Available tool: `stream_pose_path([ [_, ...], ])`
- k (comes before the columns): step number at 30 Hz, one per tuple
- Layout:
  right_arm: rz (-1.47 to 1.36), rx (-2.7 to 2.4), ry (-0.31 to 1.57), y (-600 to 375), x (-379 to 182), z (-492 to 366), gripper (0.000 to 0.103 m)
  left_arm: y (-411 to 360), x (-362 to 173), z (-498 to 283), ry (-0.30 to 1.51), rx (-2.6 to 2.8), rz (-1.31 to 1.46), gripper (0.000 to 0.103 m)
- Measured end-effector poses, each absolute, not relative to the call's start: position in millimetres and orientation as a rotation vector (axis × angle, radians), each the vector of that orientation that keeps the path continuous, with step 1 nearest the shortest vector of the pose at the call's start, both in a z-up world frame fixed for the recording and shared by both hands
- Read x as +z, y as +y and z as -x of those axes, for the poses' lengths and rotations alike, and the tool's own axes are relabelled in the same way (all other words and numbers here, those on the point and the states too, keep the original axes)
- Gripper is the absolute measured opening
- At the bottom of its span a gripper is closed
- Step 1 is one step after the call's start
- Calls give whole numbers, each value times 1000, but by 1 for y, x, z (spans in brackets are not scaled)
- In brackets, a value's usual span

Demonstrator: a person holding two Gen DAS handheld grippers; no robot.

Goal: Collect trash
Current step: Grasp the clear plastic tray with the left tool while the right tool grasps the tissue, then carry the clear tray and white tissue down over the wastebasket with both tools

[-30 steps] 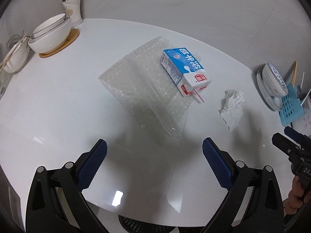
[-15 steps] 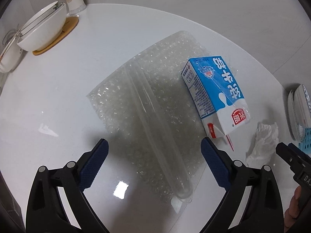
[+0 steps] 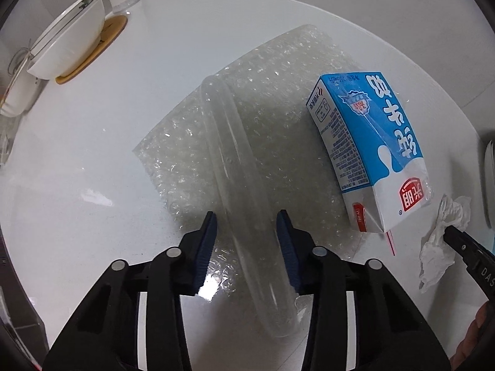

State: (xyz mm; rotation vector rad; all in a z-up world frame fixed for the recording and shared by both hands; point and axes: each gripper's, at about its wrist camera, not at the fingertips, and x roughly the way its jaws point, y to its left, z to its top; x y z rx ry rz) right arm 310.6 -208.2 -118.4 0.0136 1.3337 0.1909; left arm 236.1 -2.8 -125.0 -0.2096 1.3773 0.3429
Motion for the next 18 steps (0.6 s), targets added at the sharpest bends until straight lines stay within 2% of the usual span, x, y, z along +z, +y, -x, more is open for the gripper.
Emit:
stream_pose_path([
  [2,-4,186,1330,-206,-118,-310,13,-2,-124,-235,1382,343,206,27],
  [4,-3,186,1328,-206,-117,-308,11,2,-124,-234,1381,341,215,27],
  [18,11,157,1286,-208,-102,-293,7,-3,-104,-211,1337,297,199,27],
])
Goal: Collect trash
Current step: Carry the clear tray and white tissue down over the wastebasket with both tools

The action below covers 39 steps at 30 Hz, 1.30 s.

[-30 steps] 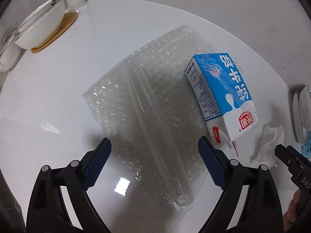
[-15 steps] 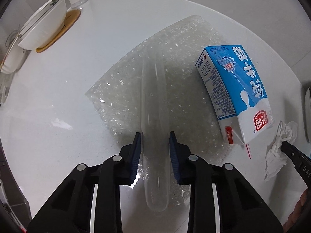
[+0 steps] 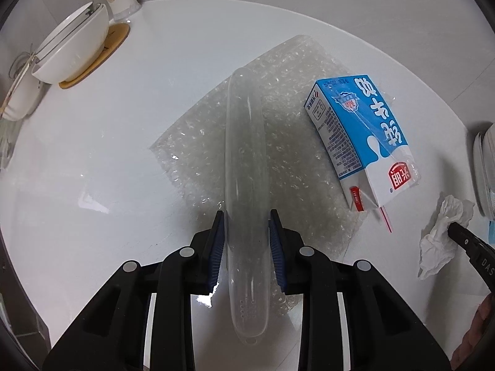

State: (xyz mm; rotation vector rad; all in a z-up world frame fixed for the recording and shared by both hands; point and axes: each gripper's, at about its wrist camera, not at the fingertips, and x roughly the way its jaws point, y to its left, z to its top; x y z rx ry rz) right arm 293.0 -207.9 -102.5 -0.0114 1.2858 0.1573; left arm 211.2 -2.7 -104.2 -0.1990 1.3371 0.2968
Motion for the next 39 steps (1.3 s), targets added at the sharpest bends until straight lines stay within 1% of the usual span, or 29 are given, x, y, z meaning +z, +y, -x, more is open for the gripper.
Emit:
stream_pose_path([
  [16,12,138,1233,-209,-79,-250,7,5,-87,-186,1303,251,204,27],
  [39,-26,146,1198,-218,-62,-173,7,-9,-58,-120,1263,178,196,27],
])
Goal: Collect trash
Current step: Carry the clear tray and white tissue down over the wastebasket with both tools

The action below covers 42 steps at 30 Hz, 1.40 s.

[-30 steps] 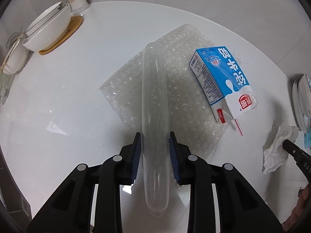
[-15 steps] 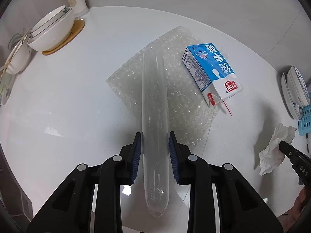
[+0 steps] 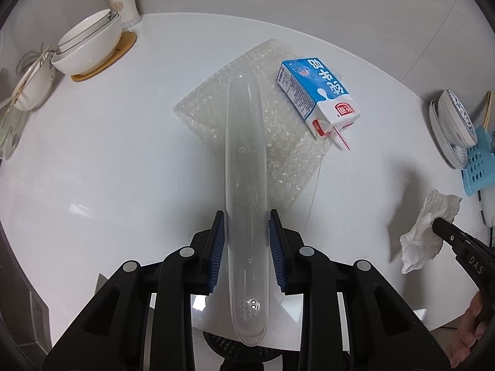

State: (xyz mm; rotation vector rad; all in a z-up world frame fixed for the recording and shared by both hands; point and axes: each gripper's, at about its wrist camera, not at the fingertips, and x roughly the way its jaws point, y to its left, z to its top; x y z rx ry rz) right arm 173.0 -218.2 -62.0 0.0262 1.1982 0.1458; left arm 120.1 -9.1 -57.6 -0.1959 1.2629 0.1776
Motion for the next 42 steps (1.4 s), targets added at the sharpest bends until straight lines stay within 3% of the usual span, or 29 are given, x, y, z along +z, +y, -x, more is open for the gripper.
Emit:
stream_pose_path([
  [42,-20,243,1116,-206,-52,-52,7,-32,-29,13,1222,21,174,27],
])
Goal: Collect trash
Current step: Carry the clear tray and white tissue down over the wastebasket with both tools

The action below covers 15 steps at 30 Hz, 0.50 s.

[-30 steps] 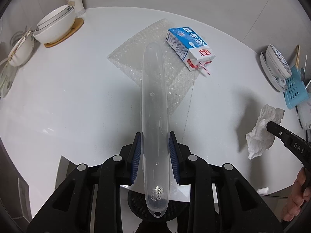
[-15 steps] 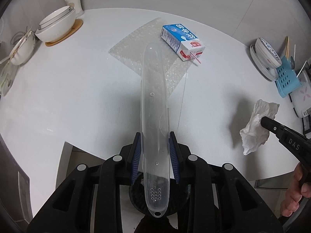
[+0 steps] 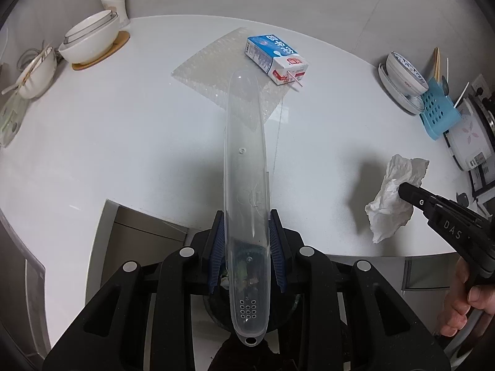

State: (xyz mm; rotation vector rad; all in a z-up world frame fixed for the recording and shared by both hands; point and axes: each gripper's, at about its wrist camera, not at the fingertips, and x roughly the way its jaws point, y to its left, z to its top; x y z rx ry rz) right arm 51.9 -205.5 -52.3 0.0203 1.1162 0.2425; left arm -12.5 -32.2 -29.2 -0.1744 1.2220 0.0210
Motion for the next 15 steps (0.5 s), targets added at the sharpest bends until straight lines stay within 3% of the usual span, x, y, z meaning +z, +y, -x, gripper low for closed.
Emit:
stream_pose_path([
  [15,-20,395,1089,-189,-62,0,7,-26,-39,69,1172,-22,205,27],
])
